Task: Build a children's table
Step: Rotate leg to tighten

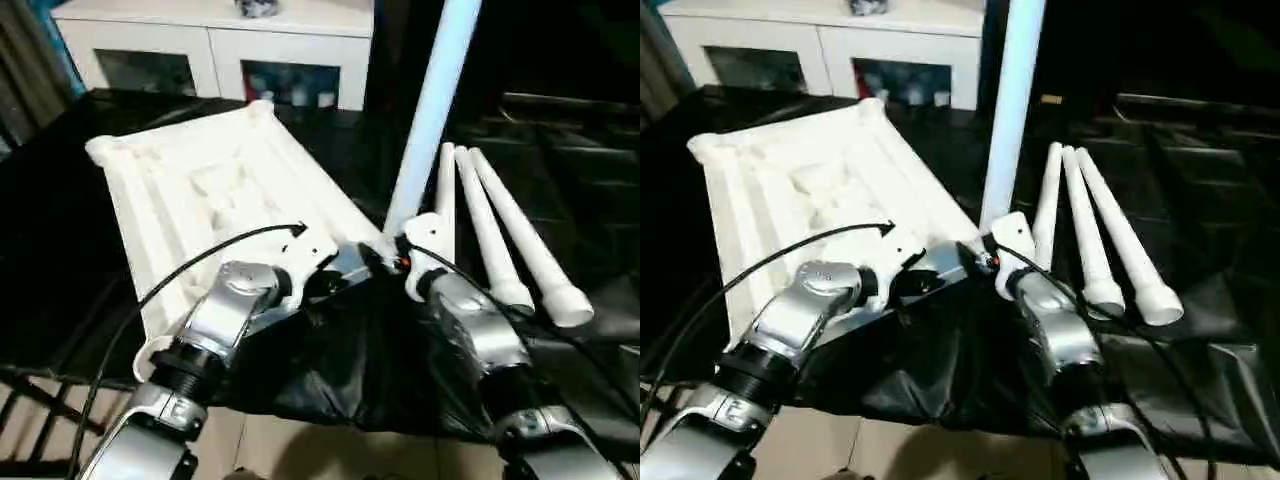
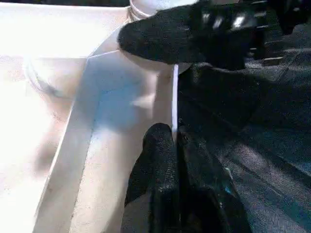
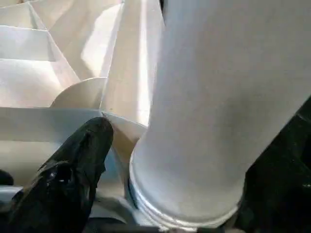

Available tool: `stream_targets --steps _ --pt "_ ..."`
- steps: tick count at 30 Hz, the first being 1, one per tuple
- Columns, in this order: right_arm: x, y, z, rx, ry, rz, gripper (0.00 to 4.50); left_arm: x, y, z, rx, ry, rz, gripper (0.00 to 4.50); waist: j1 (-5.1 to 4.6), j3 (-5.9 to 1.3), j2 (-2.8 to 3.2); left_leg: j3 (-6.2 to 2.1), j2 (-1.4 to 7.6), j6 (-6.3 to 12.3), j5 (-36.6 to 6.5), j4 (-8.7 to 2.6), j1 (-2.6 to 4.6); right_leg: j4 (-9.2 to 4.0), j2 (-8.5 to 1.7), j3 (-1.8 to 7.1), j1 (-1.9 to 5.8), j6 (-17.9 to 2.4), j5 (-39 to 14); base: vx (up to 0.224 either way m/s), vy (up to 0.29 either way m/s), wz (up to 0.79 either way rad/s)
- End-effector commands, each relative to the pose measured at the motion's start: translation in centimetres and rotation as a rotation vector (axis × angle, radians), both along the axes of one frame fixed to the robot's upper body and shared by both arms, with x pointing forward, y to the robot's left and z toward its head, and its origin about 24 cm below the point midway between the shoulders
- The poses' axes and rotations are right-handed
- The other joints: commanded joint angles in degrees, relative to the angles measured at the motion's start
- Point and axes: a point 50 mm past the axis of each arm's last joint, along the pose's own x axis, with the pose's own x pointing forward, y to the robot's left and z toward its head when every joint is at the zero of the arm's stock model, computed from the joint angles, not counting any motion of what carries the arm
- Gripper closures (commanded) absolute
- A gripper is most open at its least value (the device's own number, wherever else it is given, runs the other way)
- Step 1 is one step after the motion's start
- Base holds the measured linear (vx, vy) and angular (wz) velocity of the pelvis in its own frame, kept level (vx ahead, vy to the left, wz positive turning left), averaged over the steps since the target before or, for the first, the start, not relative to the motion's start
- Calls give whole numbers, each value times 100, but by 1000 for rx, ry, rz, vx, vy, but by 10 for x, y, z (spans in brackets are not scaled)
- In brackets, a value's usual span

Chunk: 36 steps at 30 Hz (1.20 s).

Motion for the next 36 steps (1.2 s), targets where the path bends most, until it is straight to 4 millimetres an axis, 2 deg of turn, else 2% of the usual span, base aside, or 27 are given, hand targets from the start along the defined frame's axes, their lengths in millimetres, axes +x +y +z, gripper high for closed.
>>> stream_targets --steps 1,2,3,4,6,7,9,11,13,14,16,17,19,21,22,23,24,26,27,28,29,30,31,32,33,35,36 --pt "-5 -20 5 -26 -7 -20 38 0 2 -4 16 -5 25 450 29 -342 11 -68 250 278 -1161 -336 5 -444 -412 253 315 -1086 -1192 0 0 0" --pt "-6 -33 17 -17 -36 -34 38 0 1 -4 16 -9 26 450 28 -351 32 -68 252 271 -1166 -328 12 -435 -416 259 310 -1076 -1173 0 0 0" --pt "-8 -42 25 -11 -57 -41 38 1 1 -3 17 -13 26 450 41 -348 3 -67 248 312 -1150 -324 7 -440 -400 263 331 -1023 -1133 0 0 0" --pt "-8 -48 34 -13 -81 -35 38 2 0 -3 17 -15 25 450 51 -356 11 -70 237 363 -1082 -312 -15 -427 -404 261 338 -1027 -1071 0 0 0" --pt "-9 -54 43 -19 -103 -26 38 3 -1 -3 16 -22 19 450 50 -357 3 -74 216 396 -999 -303 -42 -429 -418 251 351 -1006 -1143 0 0 0" --pt "-9 -54 43 -19 -103 -26 38 3 -1 -3 16 -22 19 450 52 -352 -1 -68 221 403 -996 -296 -33 -445 -419 248 328 -987 -1254 0 0 0" --pt "-11 -66 55 -35 -121 -25 38 5 -3 -1 -1 -40 30 450 55 -358 -22 -61 206 418 -960 -282 -32 -456 -408 247 333 -935 -1392 0 0 0" --pt "-13 -73 61 -38 -128 -23 38 6 -4 2 -14 -52 37 450 59 -358 -27 -59 213 435 -883 -277 -40 -448 -407 253 328 -939 -1324 0 0 0" --pt "-17 -77 68 -20 -140 -6 30 7 -4 5 -31 -64 43 406 68 -361 -36 -59 210 492 -824 -269 -49 -435 -404 243 332 -936 -1266 0 0 0" --pt "-20 -76 72 21 -148 12 30 7 -4 7 -43 -76 44 393 72 -359 -25 -53 203 511 -852 -262 -45 -454 -404 236 327 -926 -1333 0 0 0" --pt "-23 -74 75 47 -153 24 30 7 -5 9 -52 -99 42 393 84 -369 -24 -62 211 572 -805 -260 -56 -442 -401 233 336 -940 -1223 0 0 0" --pt "-25 -73 76 68 -153 36 30 8 -5 13 -65 -127 41 375 87 -376 -6 -67 222 574 -802 -262 -49 -437 -405 229 328 -952 -1191 0 0 0" --pt "-29 -69 75 69 -138 49 30 12 -3 24 -120 -179 71 366 91 -382 -2 -74 239 548 -813 -263 -42 -420 -403 220 317 -1052 -1064 0 0 0" --pt "-36 -61 74 80 -106 107 30 20 5 45 -199 -241 162 366 118 -388 -8 -73 242 530 -773 -252 -50 -394 -406 217 335 -1107 -955 0 0 0" --pt "-40 -55 73 88 -87 155 30 24 11 55 -227 -277 198 366 122 -386 -7 -75 243 546 -759 -252 -59 -394 -404 218 336 -1116 -919 0 0 0" --pt "-40 -55 73 88 -87 155 30 24 11 55 -227 -277 198 366 132 -386 5 -79 244 550 -767 -250 -57 -390 -411 213 336 -1124 -909 0 0 0" --pt "-48 -47 70 88 -51 228 30 28 21 69 -249 -320 250 366 142 -381 6 -82 249 552 -804 -253 -49 -402 -411 207 326 -1098 -979 0 0 0" --pt "-48 -47 70 88 -51 228 30 28 21 69 -249 -320 250 366 149 -374 16 -86 254 541 -784 -253 -53 -398 -406 208 316 -1064 -977 0 0 0" --pt "-56 -38 62 53 6 296 30 33 45 82 -210 -372 338 366 163 -380 33 -91 248 501 -797 -246 -48 -391 -411 205 315 -1049 -1005 0 0 0" --pt "-56 -37 62 50 10 300 30 33 46 83 -205 -376 345 366 160 -379 26 -92 253 489 -781 -250 -47 -388 -400 208 320 -1046 -964 0 0 0" --pt "-59 -34 56 27 41 318 30 36 64 88 -153 -412 410 366 167 -376 29 -101 254 474 -789 -251 -48 -378 -399 205 319 -1032 -949 0 0 0" --pt "-61 -32 52 8 63 321 30 38 80 92 -94 -444 472 366 134 -374 43 -109 240 416 -832 -256 -66 -374 -390 193 324 -952 -973 0 0 0" --pt "-60 -32 51 5 70 317 30 38 87 92 -72 -450 494 366 118 -373 43 -110 235 382 -863 -260 -65 -379 -389 189 321 -919 -1038 0 0 0" --pt "-61 -32 43 -25 118 288 30 37 123 94 56 -475 622 366 132 -371 77 -116 230 310 -931 -257 -45 -399 -387 183 304 -871 -1181 0 0 0" --pt "-61 -32 40 -44 136 279 30 35 140 92 127 -476 673 366 111 -372 77 -125 213 241 -925 -266 -61 -384 -375 173 321 -799 -1248 0 0 0" --pt "-62 -31 38 -50 160 276 30 31 158 88 226 -472 709 382 106 -371 100 -128 223 191 -938 -267 -33 -392 -382 175 299 -761 -1272 0 0 0" --pt "-63 -31 37 -46 170 278 49 29 166 86 271 -469 722 393 125 -369 121 -129 245 137 -935 -268 -11 -381 -375 179 279 -814 -1163 0 0 0"
